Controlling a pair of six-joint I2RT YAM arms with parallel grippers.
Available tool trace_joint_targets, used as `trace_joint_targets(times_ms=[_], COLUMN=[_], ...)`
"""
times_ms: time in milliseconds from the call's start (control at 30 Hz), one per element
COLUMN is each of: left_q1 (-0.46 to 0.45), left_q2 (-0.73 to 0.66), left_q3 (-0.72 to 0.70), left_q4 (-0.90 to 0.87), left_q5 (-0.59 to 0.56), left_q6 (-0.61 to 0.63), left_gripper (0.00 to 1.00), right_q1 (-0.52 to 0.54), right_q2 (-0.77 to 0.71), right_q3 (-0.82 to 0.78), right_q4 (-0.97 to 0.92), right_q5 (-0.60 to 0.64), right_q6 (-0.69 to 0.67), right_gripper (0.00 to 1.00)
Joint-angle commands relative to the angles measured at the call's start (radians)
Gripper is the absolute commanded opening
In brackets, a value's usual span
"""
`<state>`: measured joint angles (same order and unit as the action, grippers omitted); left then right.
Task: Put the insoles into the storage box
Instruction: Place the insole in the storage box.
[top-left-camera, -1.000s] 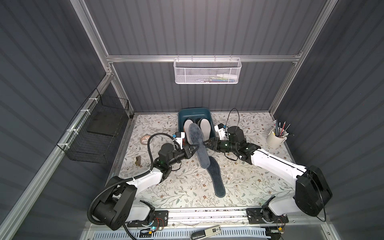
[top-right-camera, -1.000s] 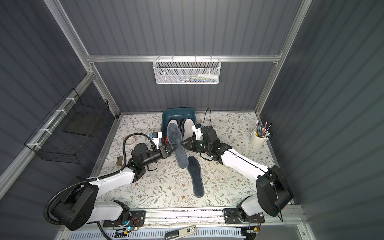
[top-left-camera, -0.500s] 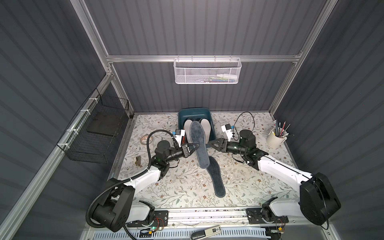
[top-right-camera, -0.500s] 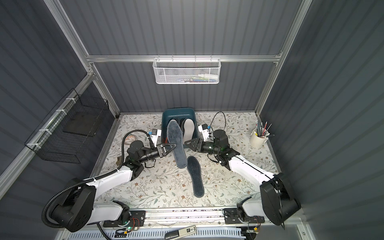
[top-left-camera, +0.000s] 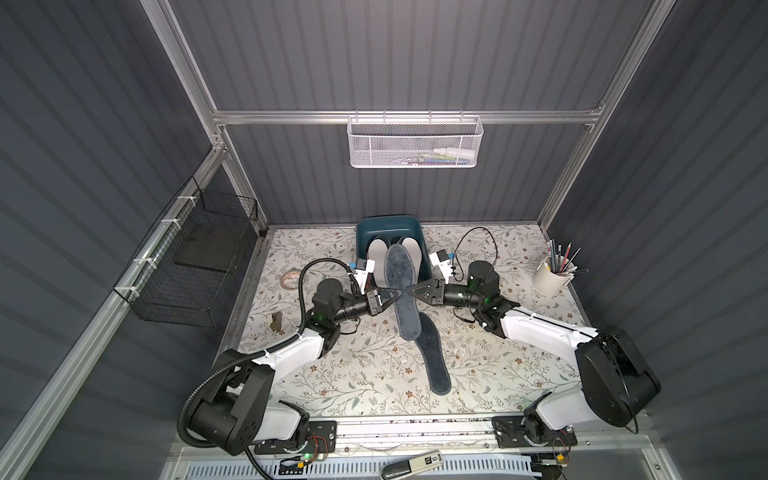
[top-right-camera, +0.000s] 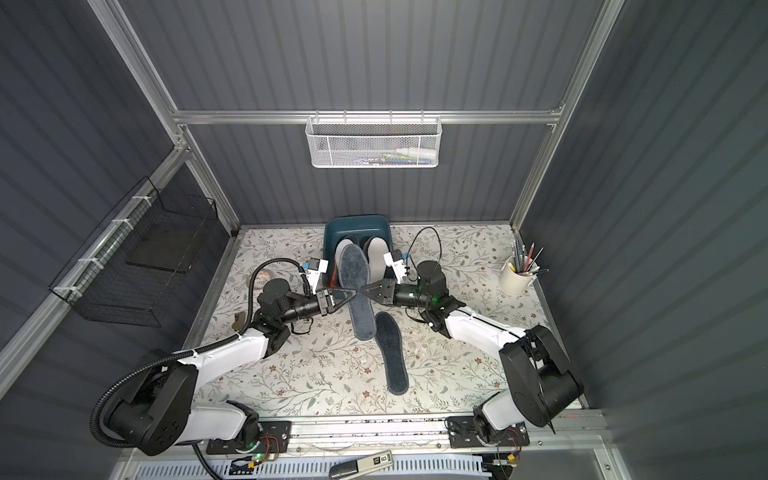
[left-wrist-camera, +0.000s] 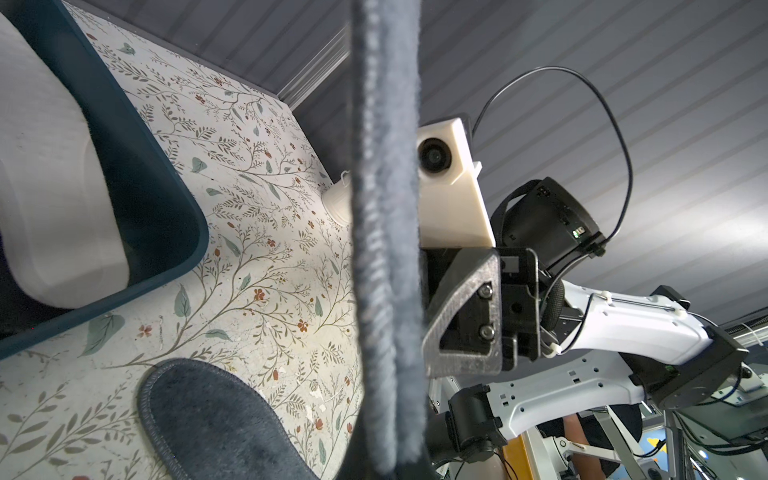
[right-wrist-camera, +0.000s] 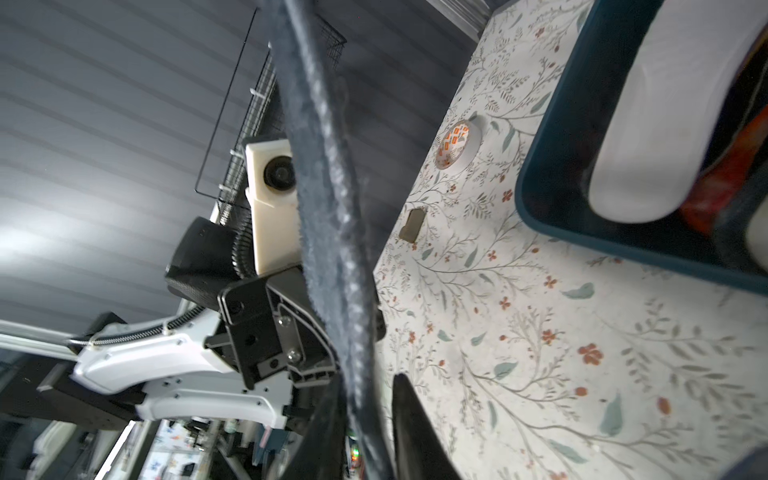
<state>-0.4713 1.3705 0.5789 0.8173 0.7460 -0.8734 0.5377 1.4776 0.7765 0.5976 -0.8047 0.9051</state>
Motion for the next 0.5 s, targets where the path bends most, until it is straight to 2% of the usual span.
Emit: trace_joint_targets(times_ms=[0, 100, 167, 233, 267, 300, 367, 400, 467], left_q1=[0.005, 0.005, 0.005, 0.007, 0.007, 0.007, 0.008, 0.01, 0.01], left_q2=[0.007, 0.001, -0.003, -0.007, -0.011, -0.018, -0.037, -0.054, -0.095], left_q3=[0.034, 0.045, 0.048, 0.049, 0.049, 0.049, 0.054, 0.056, 0.059], left_q4=[0.041, 0.001, -0.014, -0.022, -0.028, -0.038, -0.072, -0.105, -0.184], left_q5=[0.027, 0.015, 0.007, 0.003, 0.001, 0.0, -0.008, -0.023, -0.063], left_q6=[-0.006, 0.015, 0.023, 0.025, 0.029, 0.033, 0.048, 0.06, 0.099], left_gripper=[0.0, 0.0, 0.04, 0.12, 0.2, 0.37, 0.82, 0.99, 1.0], right_q1=[0.004, 0.005, 0.003, 0.003, 0.002, 0.0, -0.006, -0.011, -0.024], right_q2=[0.002, -0.003, -0.005, -0.012, -0.015, -0.018, -0.024, -0.024, -0.016], right_q3=[0.017, 0.034, 0.051, 0.069, 0.076, 0.088, 0.109, 0.123, 0.158], right_q4=[0.039, 0.006, -0.03, -0.082, -0.104, -0.136, -0.186, -0.209, -0.251], right_q5=[-0.012, -0.003, 0.005, 0.024, 0.032, 0.042, 0.067, 0.078, 0.09], right_q6=[0.006, -0.015, -0.034, -0.061, -0.075, -0.092, -0.116, -0.126, -0.145], right_gripper=[0.09, 0.01, 0.0, 0.0, 0.0, 0.0, 0.0, 0.0, 0.0])
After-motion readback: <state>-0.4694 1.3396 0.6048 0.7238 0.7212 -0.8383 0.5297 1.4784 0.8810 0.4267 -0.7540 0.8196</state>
